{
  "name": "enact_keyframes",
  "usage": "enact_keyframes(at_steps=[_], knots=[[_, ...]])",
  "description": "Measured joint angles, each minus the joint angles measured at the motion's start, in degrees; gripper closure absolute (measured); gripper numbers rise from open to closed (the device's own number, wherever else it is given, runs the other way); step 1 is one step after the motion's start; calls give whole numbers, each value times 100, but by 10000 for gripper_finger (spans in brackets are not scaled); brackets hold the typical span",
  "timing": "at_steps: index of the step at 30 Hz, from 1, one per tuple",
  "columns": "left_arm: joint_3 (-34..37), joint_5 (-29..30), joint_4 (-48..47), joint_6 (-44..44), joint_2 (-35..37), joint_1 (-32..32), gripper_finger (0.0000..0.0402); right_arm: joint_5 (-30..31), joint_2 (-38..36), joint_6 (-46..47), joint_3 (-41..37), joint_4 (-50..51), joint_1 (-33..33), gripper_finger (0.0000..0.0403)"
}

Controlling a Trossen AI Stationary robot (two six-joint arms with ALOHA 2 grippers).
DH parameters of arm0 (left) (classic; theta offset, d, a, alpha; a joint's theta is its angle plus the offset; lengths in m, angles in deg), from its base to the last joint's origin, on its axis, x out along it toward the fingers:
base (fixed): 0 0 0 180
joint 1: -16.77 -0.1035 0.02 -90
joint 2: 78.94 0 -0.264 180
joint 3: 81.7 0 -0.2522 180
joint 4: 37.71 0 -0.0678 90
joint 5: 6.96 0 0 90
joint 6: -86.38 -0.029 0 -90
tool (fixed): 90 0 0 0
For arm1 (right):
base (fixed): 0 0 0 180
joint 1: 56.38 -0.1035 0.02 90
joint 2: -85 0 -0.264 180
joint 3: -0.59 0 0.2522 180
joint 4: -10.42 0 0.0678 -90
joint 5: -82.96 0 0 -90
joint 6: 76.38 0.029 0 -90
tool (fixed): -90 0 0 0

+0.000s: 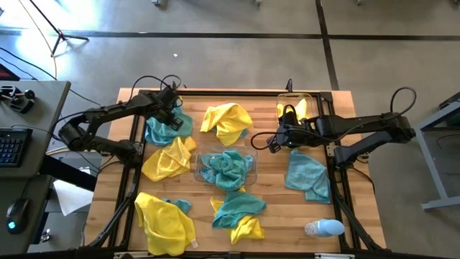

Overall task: Sort microfiber towel by color & place in baskets
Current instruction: Put the blue towel into the bottom transparent bin

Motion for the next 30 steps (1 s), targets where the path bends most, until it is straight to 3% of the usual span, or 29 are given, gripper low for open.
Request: enact_keyframes(at_steps=[8,16,20,26,30], knots=[[-1032,6,-1184,-54,486,70,401,-78,4,187,-398,-17,-207,403],[-2465,7,-2380,-132,889,423,401,-111,-13,91,-1727,-2239,-539,403],[-3310,26,-2852,-7,912,709,401,-139,-118,-616,-2300,-3249,-626,403],[-4388,160,-3013,612,907,1571,401,-460,-995,-1199,-3563,-4942,-627,403],[-4948,424,-3001,1300,796,2386,401,-476,-1822,-1507,-4101,-5413,-627,403]])
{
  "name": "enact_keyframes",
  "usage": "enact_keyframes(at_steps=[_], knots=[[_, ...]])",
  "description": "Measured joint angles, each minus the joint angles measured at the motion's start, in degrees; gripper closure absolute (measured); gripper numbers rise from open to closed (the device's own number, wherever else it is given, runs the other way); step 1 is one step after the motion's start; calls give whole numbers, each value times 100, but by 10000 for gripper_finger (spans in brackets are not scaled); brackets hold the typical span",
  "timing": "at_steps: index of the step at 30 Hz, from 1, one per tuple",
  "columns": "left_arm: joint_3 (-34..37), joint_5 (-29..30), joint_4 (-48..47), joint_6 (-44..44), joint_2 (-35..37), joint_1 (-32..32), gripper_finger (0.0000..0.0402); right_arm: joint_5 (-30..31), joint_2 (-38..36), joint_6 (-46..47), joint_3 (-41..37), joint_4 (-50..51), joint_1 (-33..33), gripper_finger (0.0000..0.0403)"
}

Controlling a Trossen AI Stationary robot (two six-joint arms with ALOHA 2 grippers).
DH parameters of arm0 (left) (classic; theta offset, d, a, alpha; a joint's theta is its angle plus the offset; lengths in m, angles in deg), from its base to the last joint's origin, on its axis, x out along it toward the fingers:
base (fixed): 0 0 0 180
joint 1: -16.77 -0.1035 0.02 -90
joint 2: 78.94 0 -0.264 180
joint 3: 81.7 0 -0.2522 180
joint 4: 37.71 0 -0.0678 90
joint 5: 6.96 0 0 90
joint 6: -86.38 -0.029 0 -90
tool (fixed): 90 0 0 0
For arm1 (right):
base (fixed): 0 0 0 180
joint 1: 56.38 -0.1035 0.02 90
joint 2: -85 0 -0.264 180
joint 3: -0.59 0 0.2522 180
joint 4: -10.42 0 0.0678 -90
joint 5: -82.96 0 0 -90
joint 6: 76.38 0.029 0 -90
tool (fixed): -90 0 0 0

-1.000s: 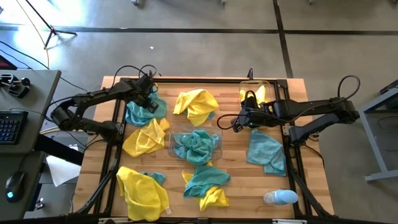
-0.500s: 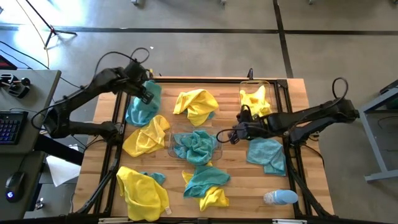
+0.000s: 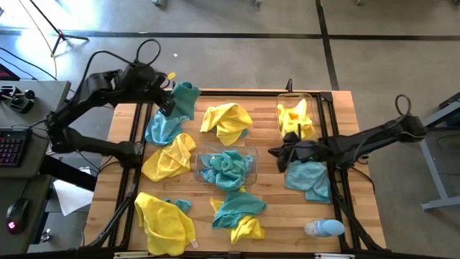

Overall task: Sort microfiber towel by color & place in baskets
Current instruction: Put the blue towel into the bottom transparent bin

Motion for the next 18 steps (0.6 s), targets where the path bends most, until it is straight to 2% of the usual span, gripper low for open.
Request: enact_keyframes(at_steps=[5,9,18], knots=[[-492,493,92,895,-414,1163,401,-143,-920,-478,-129,486,4,403],[-817,1008,101,1569,-1008,2038,401,-342,-1507,-621,-129,964,4,403],[-2080,1354,97,2629,-2660,3154,401,-1087,-2099,-832,-129,1562,4,403]])
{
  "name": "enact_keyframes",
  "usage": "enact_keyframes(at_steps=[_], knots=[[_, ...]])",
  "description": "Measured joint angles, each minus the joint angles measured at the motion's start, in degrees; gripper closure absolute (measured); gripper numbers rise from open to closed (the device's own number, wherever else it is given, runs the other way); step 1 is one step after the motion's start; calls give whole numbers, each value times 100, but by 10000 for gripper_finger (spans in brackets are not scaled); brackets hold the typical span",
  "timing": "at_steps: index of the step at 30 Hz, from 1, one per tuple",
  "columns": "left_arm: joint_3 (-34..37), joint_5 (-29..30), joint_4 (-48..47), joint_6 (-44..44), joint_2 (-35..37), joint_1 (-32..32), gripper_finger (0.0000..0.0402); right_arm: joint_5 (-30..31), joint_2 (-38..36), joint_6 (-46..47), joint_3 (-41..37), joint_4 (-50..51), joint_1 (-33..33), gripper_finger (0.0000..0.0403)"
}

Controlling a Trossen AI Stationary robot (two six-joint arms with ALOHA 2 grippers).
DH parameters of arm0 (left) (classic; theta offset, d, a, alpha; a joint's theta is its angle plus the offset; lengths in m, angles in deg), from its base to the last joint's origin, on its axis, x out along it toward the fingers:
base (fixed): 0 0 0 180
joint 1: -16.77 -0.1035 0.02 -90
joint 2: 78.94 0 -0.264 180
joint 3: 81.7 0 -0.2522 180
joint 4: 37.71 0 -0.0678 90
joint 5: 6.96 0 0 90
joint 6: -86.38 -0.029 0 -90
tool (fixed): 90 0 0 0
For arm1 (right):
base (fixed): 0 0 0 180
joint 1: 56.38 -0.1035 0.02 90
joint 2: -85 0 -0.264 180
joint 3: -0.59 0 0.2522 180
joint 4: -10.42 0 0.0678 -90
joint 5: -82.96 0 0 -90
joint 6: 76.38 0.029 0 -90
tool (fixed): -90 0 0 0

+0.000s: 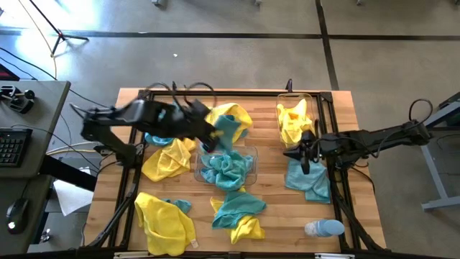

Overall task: Sort microfiber towel by color & place in baskets
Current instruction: Put the blue towel into the bottom transparent bin

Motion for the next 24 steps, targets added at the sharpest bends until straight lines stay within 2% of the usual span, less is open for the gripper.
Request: enact_keyframes(at_steps=[6,10,16,20,24], knots=[[-1003,136,-71,419,-988,387,401,-336,15,-184,0,224,-2,403],[-1380,178,-225,747,-1454,445,401,-344,11,-198,0,402,-2,403],[-1388,-82,-535,1580,-1808,512,401,-348,12,-199,0,713,0,403],[-1385,-310,-1241,2197,-2012,563,401,-347,12,-335,0,849,-1,403],[-1383,-782,-1924,2684,-2284,554,401,-313,14,-393,0,862,-2,403]])
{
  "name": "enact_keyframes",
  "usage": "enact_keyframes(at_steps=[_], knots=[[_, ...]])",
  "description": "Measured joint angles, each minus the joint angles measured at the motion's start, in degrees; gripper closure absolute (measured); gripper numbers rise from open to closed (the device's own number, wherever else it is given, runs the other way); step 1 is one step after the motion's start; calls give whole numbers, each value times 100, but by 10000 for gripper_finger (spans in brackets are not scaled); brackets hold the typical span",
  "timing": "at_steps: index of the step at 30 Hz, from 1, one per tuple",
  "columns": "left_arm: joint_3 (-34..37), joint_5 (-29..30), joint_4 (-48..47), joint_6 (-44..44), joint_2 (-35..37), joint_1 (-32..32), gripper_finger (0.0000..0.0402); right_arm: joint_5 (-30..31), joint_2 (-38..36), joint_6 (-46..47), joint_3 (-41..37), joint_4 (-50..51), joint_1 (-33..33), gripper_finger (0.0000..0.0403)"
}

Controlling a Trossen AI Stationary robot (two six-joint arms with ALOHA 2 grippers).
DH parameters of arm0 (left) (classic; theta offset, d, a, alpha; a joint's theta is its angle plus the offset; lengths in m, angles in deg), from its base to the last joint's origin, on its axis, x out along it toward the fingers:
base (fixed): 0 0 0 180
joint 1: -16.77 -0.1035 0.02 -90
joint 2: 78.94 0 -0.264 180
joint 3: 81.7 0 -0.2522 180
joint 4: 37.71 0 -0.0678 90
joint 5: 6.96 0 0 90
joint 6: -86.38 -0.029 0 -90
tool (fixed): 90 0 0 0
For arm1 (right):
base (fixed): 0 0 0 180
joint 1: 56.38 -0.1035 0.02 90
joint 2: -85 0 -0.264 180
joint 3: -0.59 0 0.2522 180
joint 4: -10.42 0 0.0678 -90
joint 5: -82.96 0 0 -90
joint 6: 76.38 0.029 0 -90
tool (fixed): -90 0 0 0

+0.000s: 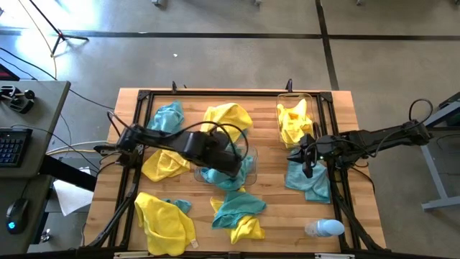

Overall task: Sort microfiber towel by color & place in baskets
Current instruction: Put the blue towel into the bottom transparent bin

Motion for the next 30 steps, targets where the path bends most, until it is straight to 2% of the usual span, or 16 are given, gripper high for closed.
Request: enact_keyframes(at_steps=[7,13,19,27,30], knots=[[17,-477,-48,-321,-530,-74,401,13,0,-149,0,33,1,403],[20,-629,-44,-723,-1058,-261,401,13,-2,-146,0,43,2,403],[109,-650,-33,-845,-1270,-418,401,10,0,-125,0,125,0,403],[1525,-878,40,-149,-727,-433,401,8,-2,-103,0,196,2,403],[2024,-979,721,-100,-500,-455,401,8,0,-105,0,196,2,403]])
